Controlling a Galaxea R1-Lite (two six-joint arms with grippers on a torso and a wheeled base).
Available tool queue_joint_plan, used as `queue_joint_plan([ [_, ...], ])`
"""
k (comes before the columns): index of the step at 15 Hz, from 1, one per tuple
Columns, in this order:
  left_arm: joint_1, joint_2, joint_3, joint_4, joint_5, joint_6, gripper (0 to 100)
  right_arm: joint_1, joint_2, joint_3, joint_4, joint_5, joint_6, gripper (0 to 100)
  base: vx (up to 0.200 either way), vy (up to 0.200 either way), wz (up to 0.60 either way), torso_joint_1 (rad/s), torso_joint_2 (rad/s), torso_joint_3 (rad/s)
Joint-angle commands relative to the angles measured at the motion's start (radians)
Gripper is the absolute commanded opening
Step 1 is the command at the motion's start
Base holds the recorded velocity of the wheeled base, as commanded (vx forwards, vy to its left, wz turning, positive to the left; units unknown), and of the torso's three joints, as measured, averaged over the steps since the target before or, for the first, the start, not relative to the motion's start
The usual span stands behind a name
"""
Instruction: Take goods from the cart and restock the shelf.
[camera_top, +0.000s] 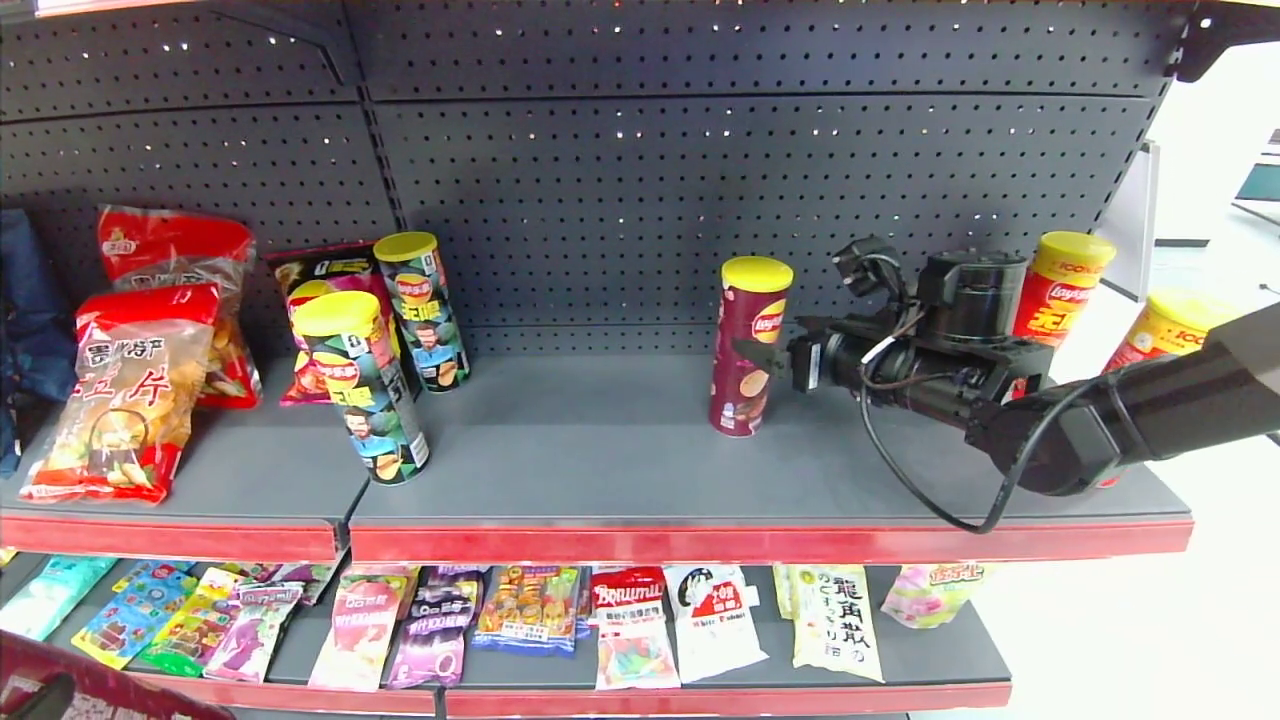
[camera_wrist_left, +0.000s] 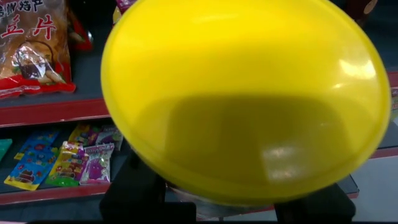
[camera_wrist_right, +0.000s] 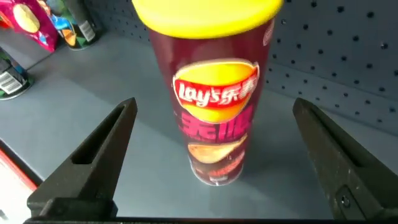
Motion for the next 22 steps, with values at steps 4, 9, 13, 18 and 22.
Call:
queue_joint_plan([
  [4,-0.001,0.005,0.001,0.006,0.000,0.000,0,0.000,0.035,-0.043,-0.002,0.048,0.002,100,0.000,0.000,0.00,0.000,0.00,0.000],
  [9,0.001,0.007,-0.005,0.006,0.003,0.002,0,-0.017,0.064,-0.093,-0.002,0.126,-0.001,100,0.000,0.000,0.00,0.000,0.00,0.000],
  [13,-0.001,0.013,-0.005,0.006,0.003,0.002,0,-0.029,0.076,-0.096,-0.002,0.186,-0.004,100,0.000,0.000,0.00,0.000,0.00,0.000],
  [18,0.001,0.013,-0.004,0.007,0.003,0.003,0,-0.041,0.127,-0.162,-0.002,0.194,-0.030,100,0.000,0.000,0.00,0.000,0.00,0.000],
  [22,-0.001,0.013,-0.001,0.007,0.003,0.003,0,-0.040,0.145,-0.187,-0.002,0.184,-0.030,100,0.000,0.000,0.00,0.000,0.00,0.000],
])
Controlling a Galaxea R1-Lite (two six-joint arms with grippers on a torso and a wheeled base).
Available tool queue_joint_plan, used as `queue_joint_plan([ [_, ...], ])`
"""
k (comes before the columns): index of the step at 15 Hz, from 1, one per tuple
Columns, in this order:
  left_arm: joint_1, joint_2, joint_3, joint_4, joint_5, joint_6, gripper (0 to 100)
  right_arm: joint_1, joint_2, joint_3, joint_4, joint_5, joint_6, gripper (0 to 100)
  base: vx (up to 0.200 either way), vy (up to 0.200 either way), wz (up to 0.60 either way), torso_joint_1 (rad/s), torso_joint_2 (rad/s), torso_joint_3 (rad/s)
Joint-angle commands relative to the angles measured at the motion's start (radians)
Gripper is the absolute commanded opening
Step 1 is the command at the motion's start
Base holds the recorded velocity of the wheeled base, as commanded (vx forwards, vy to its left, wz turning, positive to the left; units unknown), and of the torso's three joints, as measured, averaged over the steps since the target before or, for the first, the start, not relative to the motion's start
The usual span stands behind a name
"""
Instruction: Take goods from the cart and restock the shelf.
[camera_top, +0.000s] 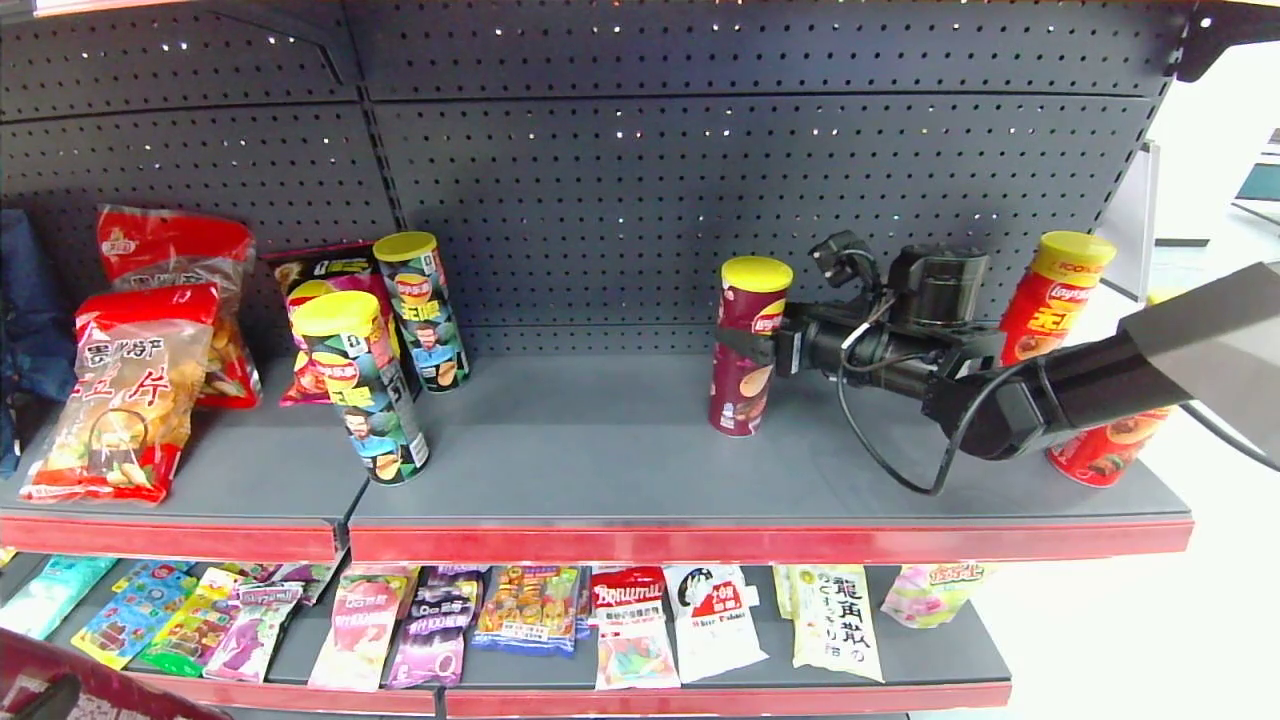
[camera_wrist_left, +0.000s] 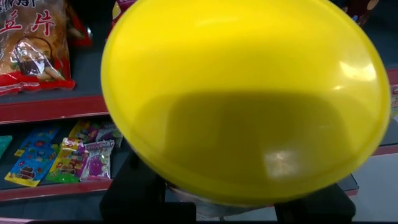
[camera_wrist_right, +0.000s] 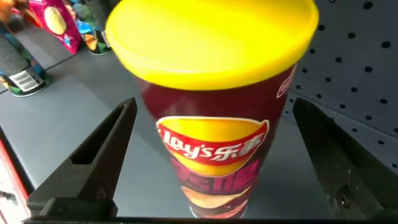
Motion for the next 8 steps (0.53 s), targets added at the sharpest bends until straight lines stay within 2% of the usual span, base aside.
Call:
queue_joint_plan([
  [1,0.000,0.000,-0.001,0.006,0.000,0.000,0,0.002,0.012,-0.010,0.000,-0.002,0.000,100,0.000,0.000,0.00,0.000,0.00,0.000],
  [8,0.000,-0.001,-0.001,0.013,0.000,0.000,0,0.005,0.041,-0.066,0.001,-0.022,-0.008,100,0.000,0.000,0.00,0.000,0.00,0.000],
])
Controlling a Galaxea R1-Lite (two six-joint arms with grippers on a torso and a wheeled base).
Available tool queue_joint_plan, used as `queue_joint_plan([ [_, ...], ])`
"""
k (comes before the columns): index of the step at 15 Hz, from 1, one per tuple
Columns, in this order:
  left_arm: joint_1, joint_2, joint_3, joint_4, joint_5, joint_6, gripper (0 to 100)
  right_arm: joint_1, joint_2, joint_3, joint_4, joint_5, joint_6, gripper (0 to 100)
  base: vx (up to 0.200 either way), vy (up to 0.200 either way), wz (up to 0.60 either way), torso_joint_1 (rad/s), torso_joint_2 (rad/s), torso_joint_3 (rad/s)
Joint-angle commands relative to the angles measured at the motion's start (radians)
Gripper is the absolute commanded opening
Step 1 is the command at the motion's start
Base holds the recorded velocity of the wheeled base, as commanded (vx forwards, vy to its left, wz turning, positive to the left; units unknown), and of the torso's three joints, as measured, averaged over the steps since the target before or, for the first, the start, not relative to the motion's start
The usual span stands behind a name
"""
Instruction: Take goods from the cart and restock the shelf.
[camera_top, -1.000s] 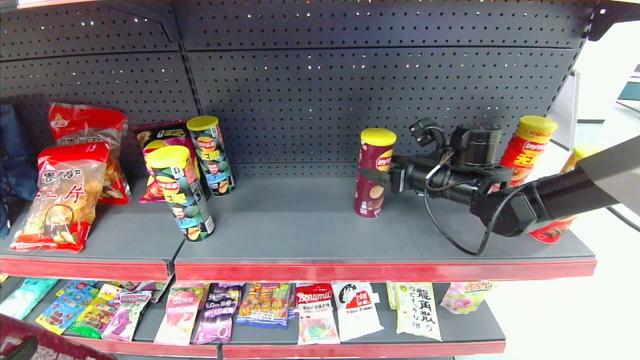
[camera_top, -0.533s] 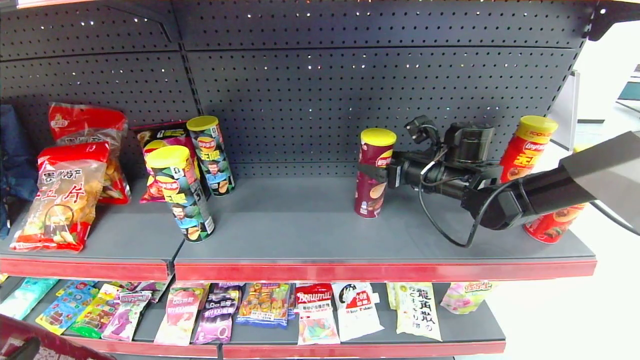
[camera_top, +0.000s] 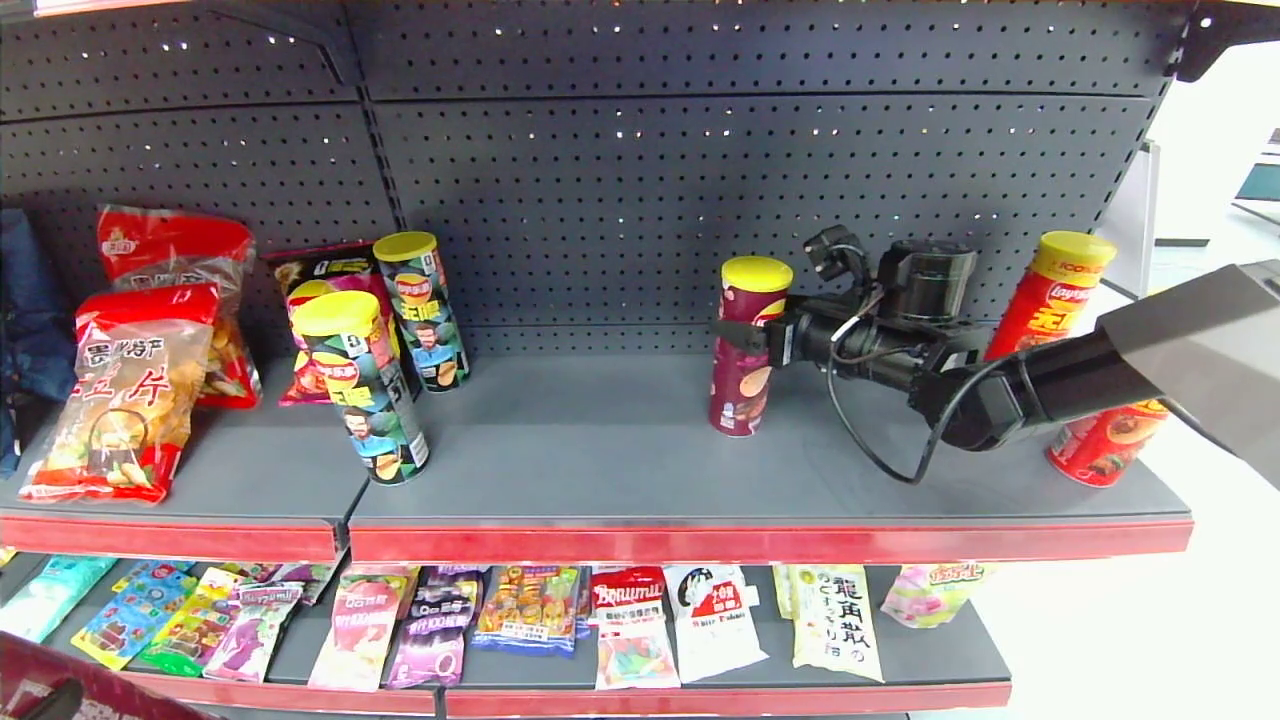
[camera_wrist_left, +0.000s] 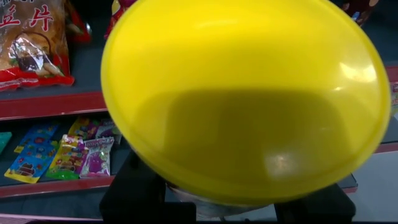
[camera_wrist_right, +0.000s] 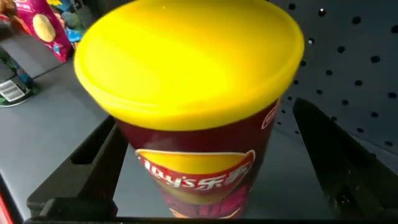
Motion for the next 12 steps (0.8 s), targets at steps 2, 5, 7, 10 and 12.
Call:
queue_joint_plan([
  [2,0.000,0.000,0.000,-0.001,-0.001,0.000,0,0.002,0.011,-0.006,-0.002,-0.024,-0.014,100,0.000,0.000,0.00,0.000,0.00,0.000],
  [5,0.000,-0.003,0.001,0.000,0.000,0.000,0,0.013,0.020,-0.026,-0.002,-0.038,-0.023,0,0.000,0.000,0.00,0.000,0.00,0.000],
  [7,0.000,-0.003,0.000,0.000,0.000,0.000,0,0.028,0.020,-0.025,-0.002,-0.061,-0.023,0,0.000,0.000,0.00,0.000,0.00,0.000],
  [10,0.000,-0.008,0.004,0.000,0.000,0.000,0,0.062,0.008,-0.011,-0.002,-0.161,-0.022,0,0.000,0.000,0.00,0.000,0.00,0.000],
  [12,0.000,-0.014,0.006,0.000,0.000,0.000,0,0.094,-0.026,-0.013,0.009,-0.281,-0.022,0,0.000,0.000,0.00,0.000,0.00,0.000],
])
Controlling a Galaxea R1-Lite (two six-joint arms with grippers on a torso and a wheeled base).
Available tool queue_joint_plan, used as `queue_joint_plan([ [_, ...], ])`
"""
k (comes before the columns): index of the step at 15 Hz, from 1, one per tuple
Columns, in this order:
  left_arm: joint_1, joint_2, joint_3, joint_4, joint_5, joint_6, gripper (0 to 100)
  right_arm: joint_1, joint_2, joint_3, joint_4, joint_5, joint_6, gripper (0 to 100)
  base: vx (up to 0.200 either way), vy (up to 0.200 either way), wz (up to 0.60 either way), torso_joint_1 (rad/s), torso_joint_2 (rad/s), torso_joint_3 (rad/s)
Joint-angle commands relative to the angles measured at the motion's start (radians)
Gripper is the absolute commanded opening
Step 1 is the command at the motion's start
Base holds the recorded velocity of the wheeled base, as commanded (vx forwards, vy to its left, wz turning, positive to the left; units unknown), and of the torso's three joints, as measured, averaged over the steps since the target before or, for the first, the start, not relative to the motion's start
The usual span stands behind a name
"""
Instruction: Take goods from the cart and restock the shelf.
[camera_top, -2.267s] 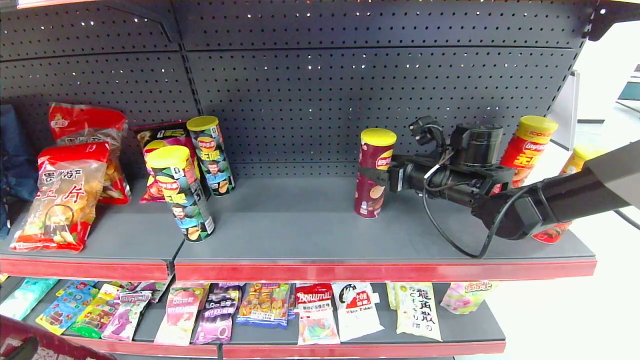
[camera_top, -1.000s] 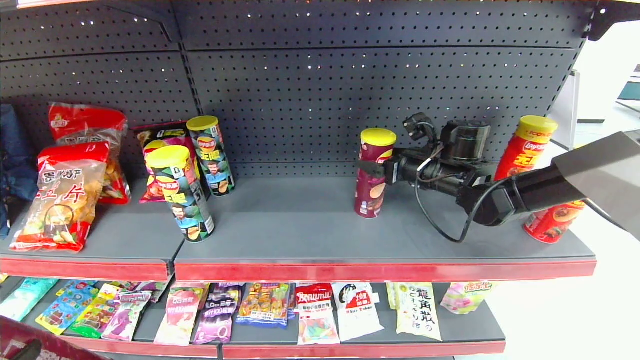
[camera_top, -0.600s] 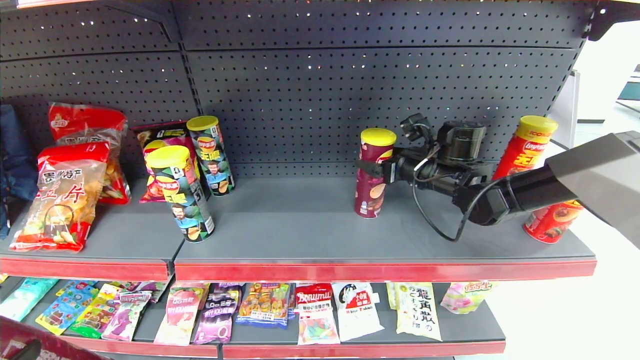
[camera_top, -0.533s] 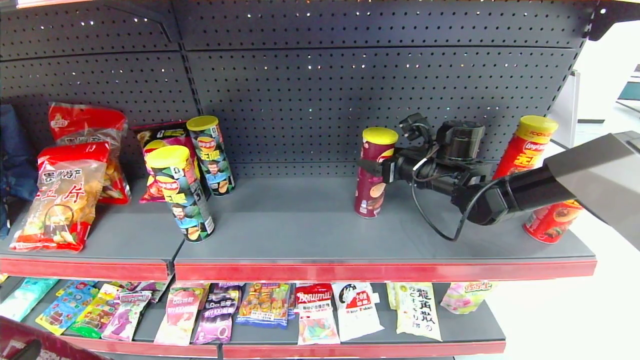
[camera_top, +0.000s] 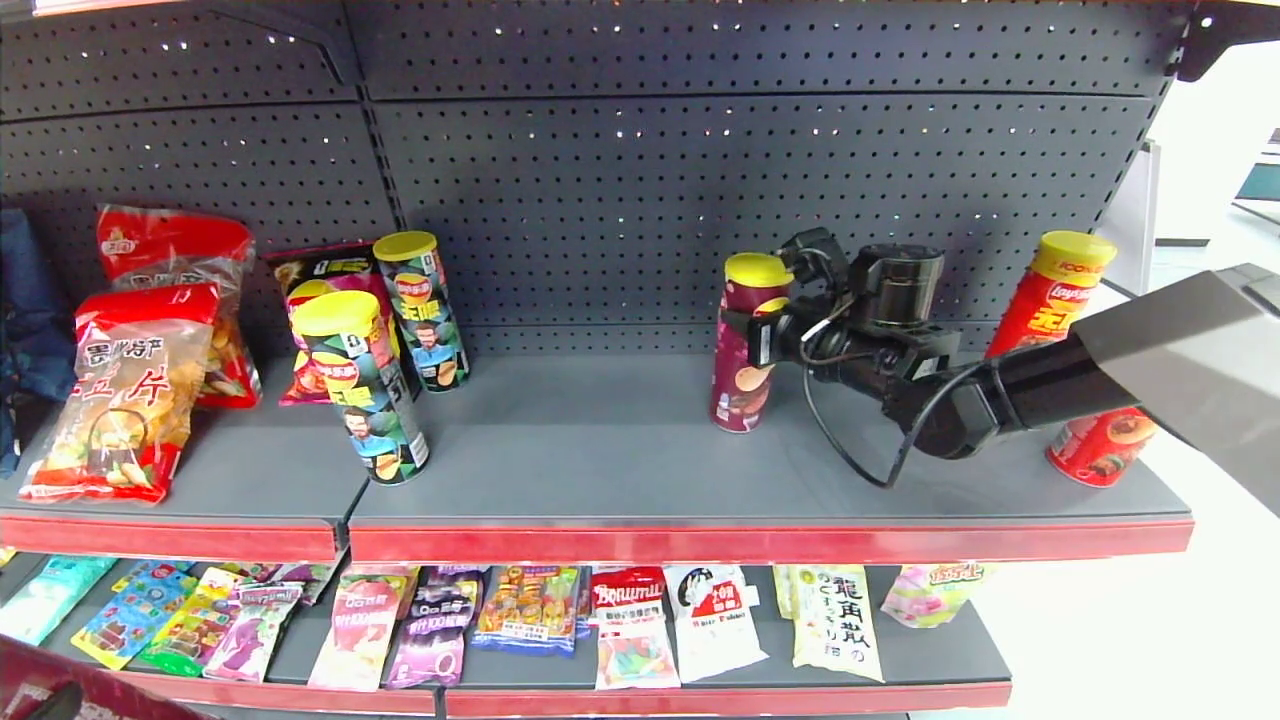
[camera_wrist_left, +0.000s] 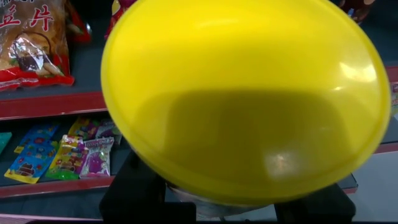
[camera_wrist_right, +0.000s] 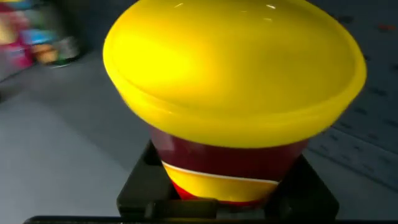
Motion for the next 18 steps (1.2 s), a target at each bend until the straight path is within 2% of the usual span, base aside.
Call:
queue_joint_plan([
  [1,0.000,-0.007,0.002,0.000,0.000,0.000,0,0.042,-0.057,0.007,0.005,-0.083,-0.002,0,0.000,0.000,0.00,0.000,0.00,0.000],
  [2,0.000,-0.008,0.004,0.000,0.000,0.000,0,0.063,-0.081,0.024,0.005,-0.164,-0.002,0,0.000,0.000,0.00,0.000,0.00,0.000],
  [4,0.000,-0.008,0.005,0.000,-0.001,0.000,0,0.108,-0.144,0.081,0.005,-0.262,-0.001,0,0.000,0.000,0.00,0.000,0.00,0.000],
  [8,0.000,-0.007,0.005,0.000,-0.001,0.000,0,0.155,-0.238,0.251,-0.007,-0.318,0.010,0,0.000,0.000,0.00,0.000,0.00,0.000],
  [11,0.000,-0.005,0.005,0.000,-0.001,0.000,0,0.208,-0.238,0.266,-0.008,-0.439,0.085,0,0.000,0.000,0.00,0.000,0.00,0.000],
  [13,0.000,-0.005,0.005,0.000,-0.001,0.003,0,0.229,-0.239,0.288,-0.008,-0.462,0.102,0,0.000,0.000,0.00,0.000,0.00,0.000],
  [14,0.000,-0.007,0.007,0.000,-0.001,0.015,0,0.235,-0.236,0.299,-0.008,-0.476,0.105,0,0.000,0.000,0.00,0.000,0.00,0.000],
  [18,0.000,-0.007,0.005,0.000,-0.001,0.017,0,0.258,-0.227,0.340,-0.065,-0.511,0.099,0,0.000,0.000,0.00,0.000,0.00,0.000],
])
